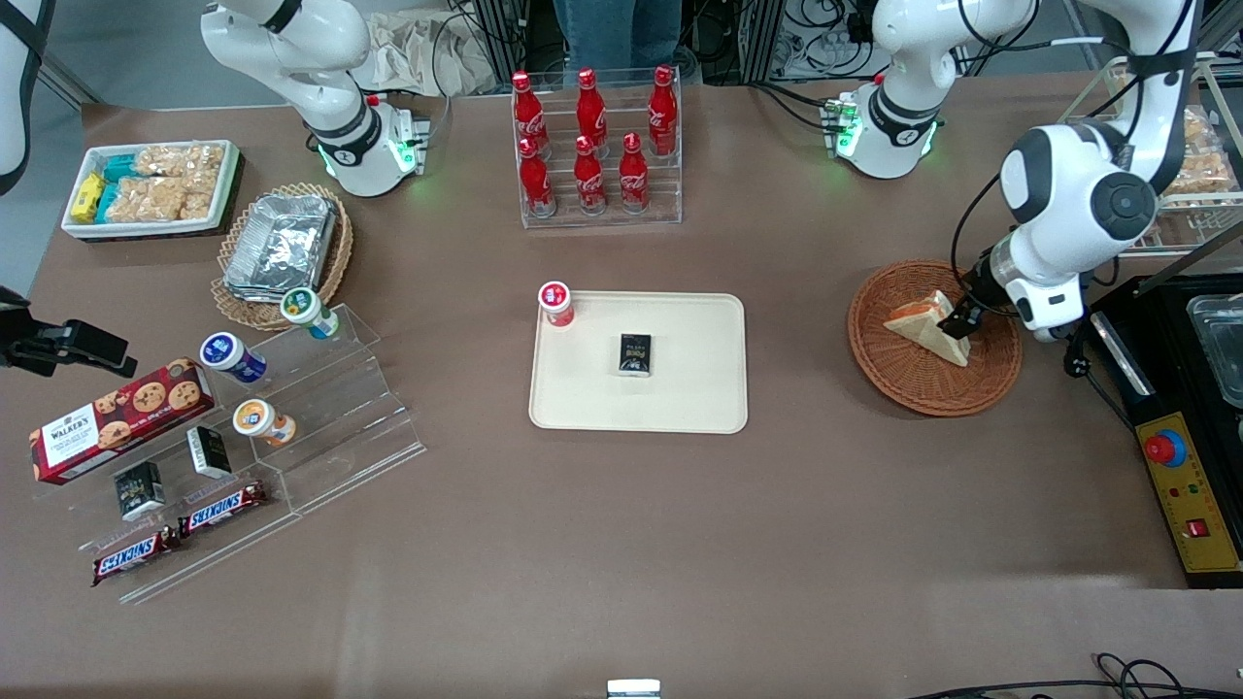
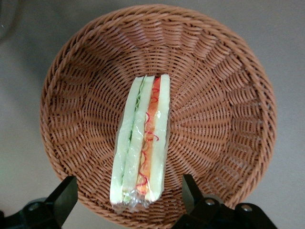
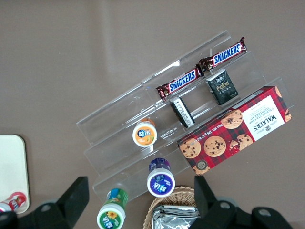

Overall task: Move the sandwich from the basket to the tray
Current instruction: 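Lower the left gripper onto the sandwich and close on it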

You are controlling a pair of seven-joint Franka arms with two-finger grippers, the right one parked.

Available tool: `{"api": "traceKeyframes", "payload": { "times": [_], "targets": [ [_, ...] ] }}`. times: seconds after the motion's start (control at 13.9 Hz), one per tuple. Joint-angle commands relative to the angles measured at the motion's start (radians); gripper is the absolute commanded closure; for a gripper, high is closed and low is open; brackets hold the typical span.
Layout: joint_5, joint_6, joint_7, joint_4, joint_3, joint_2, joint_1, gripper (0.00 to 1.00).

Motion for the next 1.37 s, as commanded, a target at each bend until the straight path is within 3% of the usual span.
{"api": "traceKeyframes", "payload": {
  "times": [0.0,0.5,0.65,0.86,0.94,1.08,1.3],
  "targets": [
    [-0.009,0.067,-0.016,-0.022,-0.005,0.031,0.006,0.01],
    [-0.009,0.142,-0.016,-0.035,-0.008,0.128,-0.002,0.03],
    [0.0,0.153,-0.015,-0.027,-0.007,0.158,-0.002,0.34],
    [0.008,0.155,0.005,-0.024,-0.008,0.171,-0.002,0.93],
    [0.006,0.144,0.007,-0.021,-0.008,0.156,0.001,1.0],
    [0.006,0.126,0.004,0.013,-0.022,0.099,-0.008,1.0],
    [0.008,-0.169,0.008,0.225,-0.088,0.037,-0.012,1.0]
  ]
}}
